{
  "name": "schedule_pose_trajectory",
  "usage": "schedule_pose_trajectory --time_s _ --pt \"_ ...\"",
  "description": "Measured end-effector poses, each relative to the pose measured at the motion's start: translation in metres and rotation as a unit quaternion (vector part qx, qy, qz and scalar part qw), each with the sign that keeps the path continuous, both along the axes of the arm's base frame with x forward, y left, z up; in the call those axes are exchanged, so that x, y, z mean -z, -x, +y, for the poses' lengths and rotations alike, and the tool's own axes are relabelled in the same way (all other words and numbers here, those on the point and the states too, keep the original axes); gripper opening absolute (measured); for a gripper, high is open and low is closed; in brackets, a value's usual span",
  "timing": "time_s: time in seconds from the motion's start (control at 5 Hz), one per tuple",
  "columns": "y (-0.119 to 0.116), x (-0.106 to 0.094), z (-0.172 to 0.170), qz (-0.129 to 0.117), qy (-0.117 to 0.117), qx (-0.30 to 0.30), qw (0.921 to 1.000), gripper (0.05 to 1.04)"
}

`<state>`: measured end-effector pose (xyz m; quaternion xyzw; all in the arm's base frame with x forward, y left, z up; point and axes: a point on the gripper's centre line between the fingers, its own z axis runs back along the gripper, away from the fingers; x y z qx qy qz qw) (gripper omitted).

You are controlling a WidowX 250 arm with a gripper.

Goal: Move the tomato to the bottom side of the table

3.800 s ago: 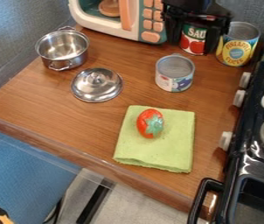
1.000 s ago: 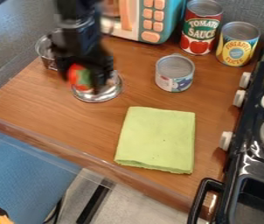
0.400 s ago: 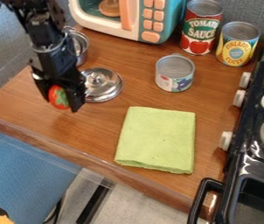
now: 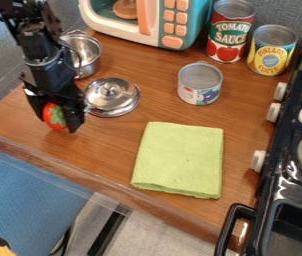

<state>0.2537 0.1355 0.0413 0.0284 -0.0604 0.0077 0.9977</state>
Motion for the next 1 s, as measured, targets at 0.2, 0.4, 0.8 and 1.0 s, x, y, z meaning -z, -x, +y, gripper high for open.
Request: schedule_pose_trajectory --time_s 0.2,0.4,0.8,1.0 --pt "0.006 0.002 0.0 0.013 -0.001 0.004 0.9999 1.011" --pt "0.007 -0.005 -0.004 0.01 0.006 0.012 0.9999 1.007" --pt "0.011 -0.053 -0.012 -0.031 0.01 0.026 0.9991 1.001" --pt "0.014 -0.064 -0.011 -0.036 0.011 0.032 0.9988 1.001"
